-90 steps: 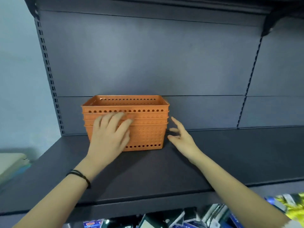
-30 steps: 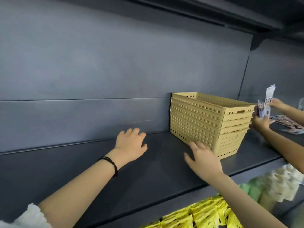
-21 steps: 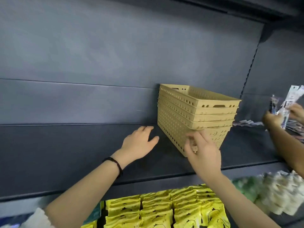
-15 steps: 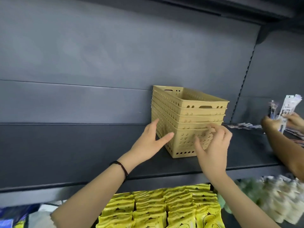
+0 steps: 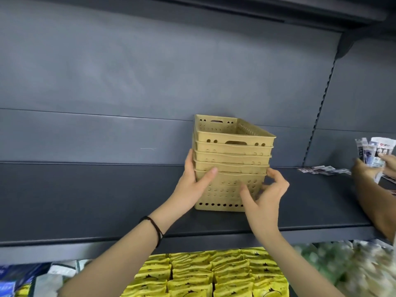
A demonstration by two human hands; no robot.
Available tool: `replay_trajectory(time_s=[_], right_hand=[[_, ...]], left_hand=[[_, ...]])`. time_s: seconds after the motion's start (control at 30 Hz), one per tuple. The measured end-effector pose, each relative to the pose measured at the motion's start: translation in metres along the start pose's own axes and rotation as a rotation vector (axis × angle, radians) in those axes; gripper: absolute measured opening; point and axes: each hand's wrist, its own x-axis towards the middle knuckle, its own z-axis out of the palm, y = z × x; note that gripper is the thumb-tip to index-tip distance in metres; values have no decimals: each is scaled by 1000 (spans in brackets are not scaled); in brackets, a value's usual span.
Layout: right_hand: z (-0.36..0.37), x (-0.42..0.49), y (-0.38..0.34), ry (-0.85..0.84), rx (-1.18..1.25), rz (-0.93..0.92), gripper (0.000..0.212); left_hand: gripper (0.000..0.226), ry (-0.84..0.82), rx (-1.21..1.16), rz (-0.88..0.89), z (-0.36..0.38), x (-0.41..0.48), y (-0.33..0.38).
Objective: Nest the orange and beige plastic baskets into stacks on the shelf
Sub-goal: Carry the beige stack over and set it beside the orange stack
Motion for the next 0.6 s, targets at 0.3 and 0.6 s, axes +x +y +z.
replay_trajectory(time_s=[0.3, 0.6], right_hand=[[22, -8, -10, -234, 184, 39, 36], [95, -68, -74, -327, 95, -78, 64]], left_hand=[[40, 287, 124, -64, -44, -13, -6], [73, 209, -46, -119, -137, -34, -19]])
